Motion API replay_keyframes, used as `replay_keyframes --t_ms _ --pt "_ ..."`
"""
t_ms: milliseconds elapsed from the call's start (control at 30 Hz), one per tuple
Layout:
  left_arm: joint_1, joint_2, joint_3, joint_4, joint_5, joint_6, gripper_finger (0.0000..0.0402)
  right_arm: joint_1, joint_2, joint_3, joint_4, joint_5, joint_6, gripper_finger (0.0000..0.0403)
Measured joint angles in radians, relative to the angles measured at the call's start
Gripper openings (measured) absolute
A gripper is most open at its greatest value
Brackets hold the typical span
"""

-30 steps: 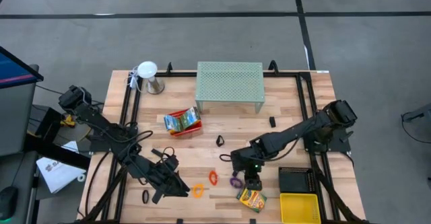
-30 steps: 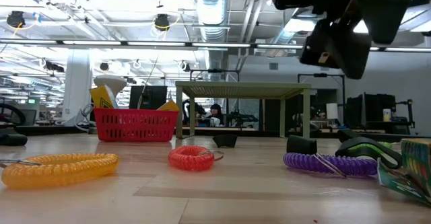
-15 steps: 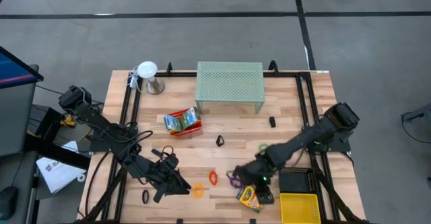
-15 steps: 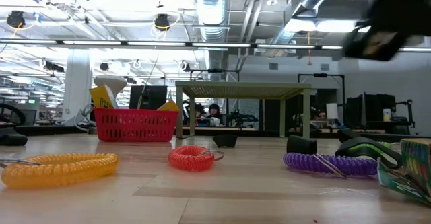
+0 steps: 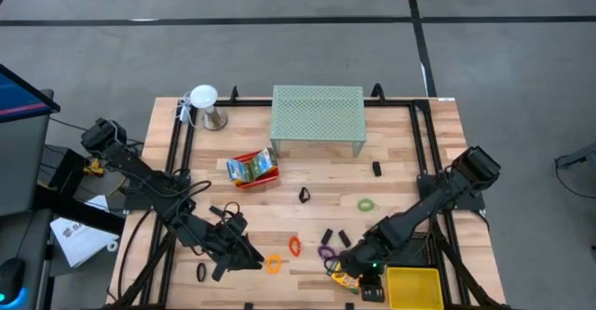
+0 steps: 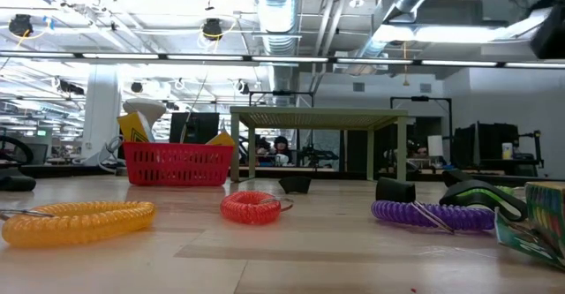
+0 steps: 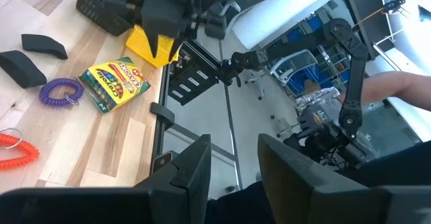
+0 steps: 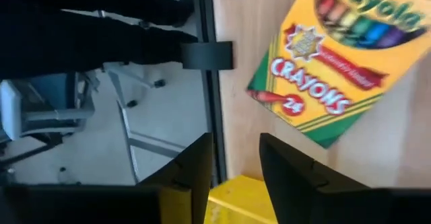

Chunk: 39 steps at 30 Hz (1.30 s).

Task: Pick & Place Office Desk Supplies
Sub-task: Put the yellow crayon box into the red bin

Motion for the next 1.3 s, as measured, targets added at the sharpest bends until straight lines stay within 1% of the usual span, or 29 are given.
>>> replay_keyframes --t_ms 67,133,267,467,633,767,833,967,1067,1200,1300 --pt "0.000 0.000 0.000 0.000 0.000 0.000 0.0117 0.015 0.030 -0.003 0.013 -0.006 0.025 0.0118" --pt "0.000 0.000 0.000 0.006 0.000 0.000 0.0117 0.031 0.070 -0.002 0.071 -0.028 0.048 0.0118" --pt "-0.005 0.000 0.000 0.023 0.002 0.000 0.0117 0.057 0.116 -0.002 0.102 -0.051 0.094 0.0118" --pt "-0.007 0.000 0.000 0.035 0.021 0.000 0.0117 0.086 0.165 -0.002 0.126 -0.019 0.110 0.0118" --pt "-0.007 0.000 0.000 0.036 0.022 0.000 0.0117 0.048 0.208 -0.002 0.128 0.010 0.085 0.0118" --pt "-0.007 0.000 0.000 0.043 0.022 0.000 0.0117 0.001 0.209 -0.002 0.125 0.076 0.071 0.0118" --pt "-0.007 0.000 0.000 0.043 0.022 0.000 0.0117 -0.026 0.207 -0.002 0.124 0.091 0.056 0.0118" --pt "-0.007 0.000 0.000 0.042 0.022 0.000 0.0117 -0.079 0.207 -0.001 0.096 0.097 0.008 0.0118" --pt "-0.007 0.000 0.000 0.042 0.022 0.000 0.0117 -0.114 0.200 -0.001 0.067 0.082 -0.030 0.0118" --pt "-0.007 0.000 0.000 0.027 0.021 -0.030 0.0117 -0.133 0.143 -0.003 0.060 0.097 -0.044 0.0118" --pt "-0.007 0.000 -0.002 -0.034 0.011 -0.106 0.0119 -0.132 0.091 -0.002 0.048 0.133 -0.028 0.0118"
